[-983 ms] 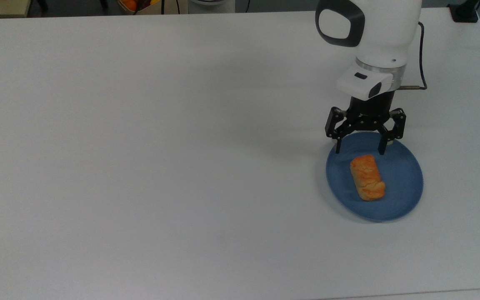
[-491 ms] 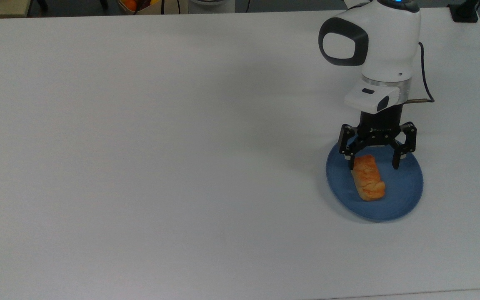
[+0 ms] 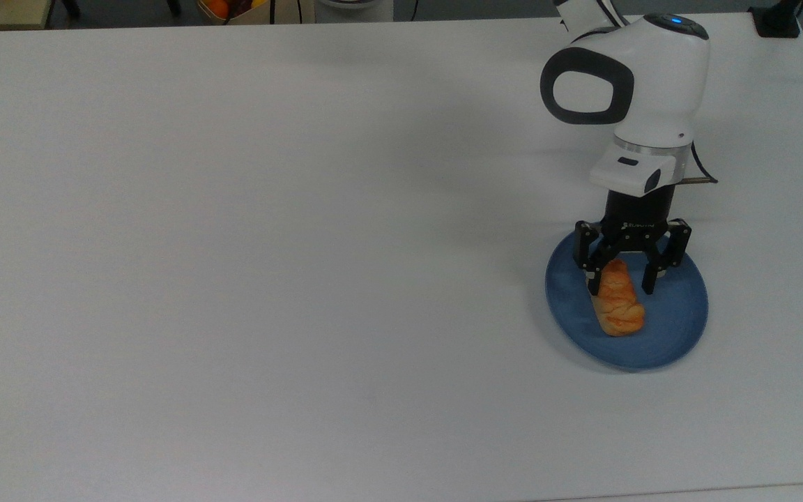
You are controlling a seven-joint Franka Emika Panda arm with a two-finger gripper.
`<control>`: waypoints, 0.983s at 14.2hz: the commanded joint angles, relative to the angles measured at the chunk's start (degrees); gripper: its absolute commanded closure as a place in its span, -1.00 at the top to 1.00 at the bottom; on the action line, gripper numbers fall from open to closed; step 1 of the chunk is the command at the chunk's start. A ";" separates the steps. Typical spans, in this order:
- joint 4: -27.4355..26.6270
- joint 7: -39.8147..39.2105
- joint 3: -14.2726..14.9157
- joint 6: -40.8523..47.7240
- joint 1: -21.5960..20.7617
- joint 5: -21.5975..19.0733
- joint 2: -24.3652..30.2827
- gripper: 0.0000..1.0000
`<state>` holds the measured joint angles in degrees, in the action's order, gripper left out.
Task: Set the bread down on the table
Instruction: 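Lower the gripper and close it around the bread roll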
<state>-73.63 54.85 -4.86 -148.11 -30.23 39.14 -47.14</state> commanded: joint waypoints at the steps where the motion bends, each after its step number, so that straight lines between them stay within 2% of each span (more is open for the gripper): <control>1: -0.20 0.96 0.20 -0.77 0.26 1.99 -0.06 -0.69; 2: -0.20 0.87 0.20 -0.77 0.26 1.90 0.03 -0.90; 3: -0.29 0.96 0.20 -0.69 0.34 1.90 0.21 -1.00; 9: -3.09 0.69 -0.68 -0.25 1.92 1.20 4.15 -1.00; 12: -7.30 0.61 -4.10 0.02 4.82 0.94 8.81 -1.00; 14: -10.04 0.52 -4.90 2.11 5.88 0.41 12.94 -1.00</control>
<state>-75.69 54.86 -7.77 -148.09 -26.45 39.76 -42.28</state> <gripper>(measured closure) 0.894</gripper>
